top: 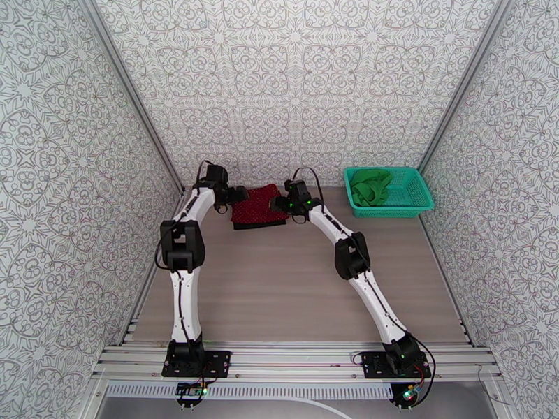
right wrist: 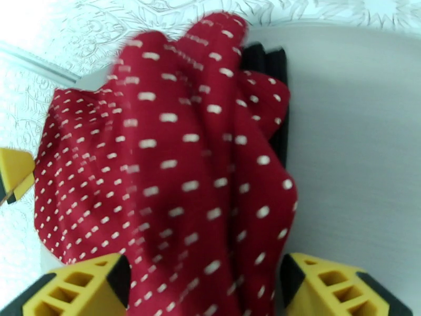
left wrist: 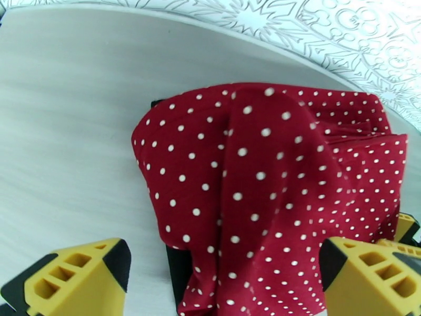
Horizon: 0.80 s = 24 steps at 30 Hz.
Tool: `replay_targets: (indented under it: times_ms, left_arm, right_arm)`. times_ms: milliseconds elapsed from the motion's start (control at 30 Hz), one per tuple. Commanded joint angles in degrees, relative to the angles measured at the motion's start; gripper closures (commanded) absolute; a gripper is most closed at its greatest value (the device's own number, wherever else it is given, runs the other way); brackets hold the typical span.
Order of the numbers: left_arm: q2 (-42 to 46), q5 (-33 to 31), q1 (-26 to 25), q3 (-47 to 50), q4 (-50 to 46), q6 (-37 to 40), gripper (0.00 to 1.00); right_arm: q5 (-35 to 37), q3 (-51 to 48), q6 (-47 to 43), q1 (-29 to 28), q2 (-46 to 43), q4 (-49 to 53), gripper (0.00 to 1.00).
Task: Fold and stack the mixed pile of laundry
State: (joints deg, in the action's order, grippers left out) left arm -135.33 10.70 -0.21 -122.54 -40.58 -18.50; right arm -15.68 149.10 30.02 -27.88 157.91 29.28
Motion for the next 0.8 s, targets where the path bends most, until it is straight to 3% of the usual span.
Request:
replay_targets:
  times_ms: [0, 167, 333, 533, 667, 767]
  left_arm:
    - [12.0, 1.2, 0.1, 3.6, 0.8, 2.7, 0.01]
    - [29.9, -0.1, -0.7, 18.7, 7.0, 3.7, 0.01]
    - [47.2, 0.2, -1.1, 35.0, 9.8, 0.6, 0.00]
    - [63.2, 1.1, -4.4, 52.5, 11.3, -3.8, 0.01]
    - [68.8, -0.4, -7.7, 59.1, 10.9, -5.9, 0.01]
    - [70.7, -1.8, -10.5, 63.4, 11.2, -7.0, 0.01]
  right_arm:
    - [5.1, -4.3, -6.7, 0.5, -14.2, 2.6, 0.10]
    - [11.4, -13.6, -12.4, 3.4, -29.6, 6.6, 0.06]
    - [12.3, -16.6, -15.2, 12.1, -37.9, 13.1, 0.06]
    - [6.7, -8.2, -18.4, 23.5, -30.9, 21.4, 0.08]
    - [3.4, 3.0, -20.3, 27.6, -20.4, 26.2, 0.10]
    - [1.0, 4.6, -18.7, 29.8, -15.3, 24.4, 0.10]
